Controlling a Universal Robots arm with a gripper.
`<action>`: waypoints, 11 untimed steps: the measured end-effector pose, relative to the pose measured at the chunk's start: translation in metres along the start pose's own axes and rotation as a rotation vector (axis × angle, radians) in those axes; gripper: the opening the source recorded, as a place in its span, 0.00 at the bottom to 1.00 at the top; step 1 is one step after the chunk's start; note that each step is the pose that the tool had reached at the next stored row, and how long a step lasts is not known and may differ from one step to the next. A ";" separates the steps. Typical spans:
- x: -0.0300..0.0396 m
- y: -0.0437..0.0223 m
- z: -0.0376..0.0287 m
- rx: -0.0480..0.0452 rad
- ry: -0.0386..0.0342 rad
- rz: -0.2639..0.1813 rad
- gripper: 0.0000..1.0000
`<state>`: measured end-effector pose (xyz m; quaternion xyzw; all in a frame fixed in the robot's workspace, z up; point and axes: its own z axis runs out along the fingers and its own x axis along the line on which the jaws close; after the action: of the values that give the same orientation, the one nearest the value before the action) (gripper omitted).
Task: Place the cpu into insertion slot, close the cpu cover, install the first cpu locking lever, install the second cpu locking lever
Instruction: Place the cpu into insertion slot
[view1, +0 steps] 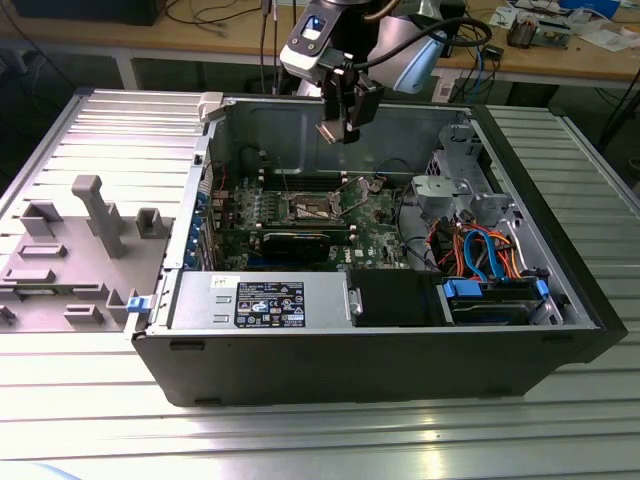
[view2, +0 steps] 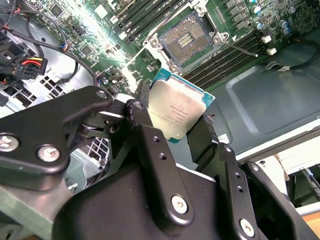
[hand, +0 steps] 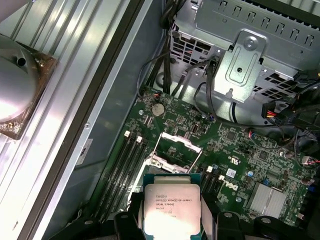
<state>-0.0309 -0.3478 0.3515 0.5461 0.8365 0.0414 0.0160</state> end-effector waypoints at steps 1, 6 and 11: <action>0.0000 0.0000 0.0000 0.0000 0.0000 0.000 0.54; 0.0000 0.0000 0.0000 0.0000 0.0000 0.000 0.54; 0.0000 0.0000 0.0000 -0.0001 -0.0001 0.001 0.54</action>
<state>-0.0309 -0.3478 0.3515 0.5467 0.8361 0.0414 0.0161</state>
